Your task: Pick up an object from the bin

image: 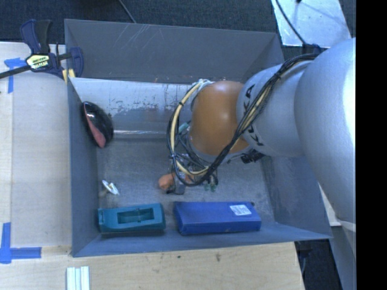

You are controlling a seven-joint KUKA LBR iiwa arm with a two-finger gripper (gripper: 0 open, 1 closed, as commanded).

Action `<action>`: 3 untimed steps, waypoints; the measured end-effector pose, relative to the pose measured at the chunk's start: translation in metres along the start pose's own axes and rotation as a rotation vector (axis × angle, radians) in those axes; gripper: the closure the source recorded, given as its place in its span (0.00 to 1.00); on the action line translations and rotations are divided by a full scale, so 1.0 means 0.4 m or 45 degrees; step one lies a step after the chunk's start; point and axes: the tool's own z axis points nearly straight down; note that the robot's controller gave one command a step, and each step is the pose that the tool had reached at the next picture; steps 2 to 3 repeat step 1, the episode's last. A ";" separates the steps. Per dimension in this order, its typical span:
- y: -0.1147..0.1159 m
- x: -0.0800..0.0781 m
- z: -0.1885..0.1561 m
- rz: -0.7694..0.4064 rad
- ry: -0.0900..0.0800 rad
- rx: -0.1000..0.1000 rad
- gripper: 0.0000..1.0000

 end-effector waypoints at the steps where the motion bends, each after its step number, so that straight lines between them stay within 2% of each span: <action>1: 0.006 -0.004 -0.365 0.039 0.003 0.001 1.00; 3: 0.006 -0.004 -0.365 0.039 0.003 0.001 1.00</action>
Offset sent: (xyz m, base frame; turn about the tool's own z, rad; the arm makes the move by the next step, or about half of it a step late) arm 0.0000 0.0000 0.0000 0.0000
